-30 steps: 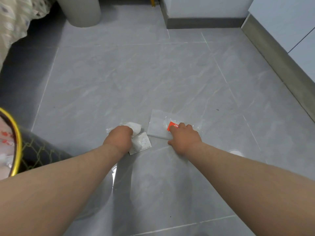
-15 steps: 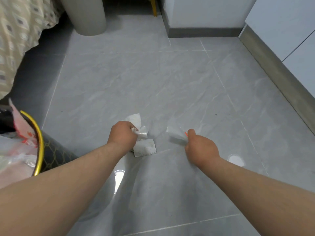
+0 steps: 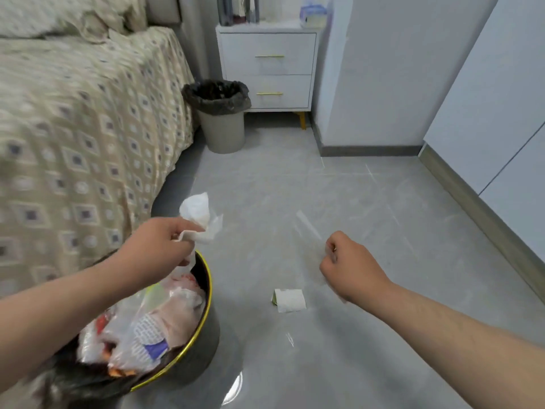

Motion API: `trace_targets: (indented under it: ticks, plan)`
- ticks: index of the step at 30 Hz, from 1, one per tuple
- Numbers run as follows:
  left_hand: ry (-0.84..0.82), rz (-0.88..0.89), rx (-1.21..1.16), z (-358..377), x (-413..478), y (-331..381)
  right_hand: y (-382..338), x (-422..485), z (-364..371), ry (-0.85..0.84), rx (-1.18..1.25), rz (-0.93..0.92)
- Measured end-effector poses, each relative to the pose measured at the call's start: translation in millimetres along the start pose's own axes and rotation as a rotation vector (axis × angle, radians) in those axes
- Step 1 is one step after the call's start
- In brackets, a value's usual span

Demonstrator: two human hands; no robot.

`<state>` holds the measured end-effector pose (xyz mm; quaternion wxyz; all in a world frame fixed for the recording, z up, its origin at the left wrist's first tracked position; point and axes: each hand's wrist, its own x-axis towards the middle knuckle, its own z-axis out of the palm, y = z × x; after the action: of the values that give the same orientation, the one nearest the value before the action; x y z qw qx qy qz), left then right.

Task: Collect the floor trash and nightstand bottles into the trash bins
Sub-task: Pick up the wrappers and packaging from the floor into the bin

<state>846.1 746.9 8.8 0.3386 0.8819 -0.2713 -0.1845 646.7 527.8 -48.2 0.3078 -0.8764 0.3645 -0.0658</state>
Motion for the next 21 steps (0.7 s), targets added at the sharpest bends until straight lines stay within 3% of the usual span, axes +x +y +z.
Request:
trace_targets:
  ticks: [5,12,15,18,21]
  plan:
    - [0.062,0.082,0.25,-27.6,-51.8,-93.4,-50.4,-29.9,24.3,-0.071,0.031,-0.036]
    - [-0.274,0.051,0.613,15.3,-47.4,-157.3,-72.1,-44.6,45.5,-0.113,0.007,-0.027]
    - [-0.322,0.056,0.695,19.6,-41.3,-161.6,-71.8,-43.6,55.3,-0.124,0.084,0.023]
    - [-0.242,0.12,0.67,6.9,-49.6,-163.6,-68.7,-49.4,62.2,-0.147,0.133,0.077]
    - [0.053,0.224,0.551,-14.0,-71.0,-171.1,-74.1,-56.2,58.4,-0.152,0.104,0.051]
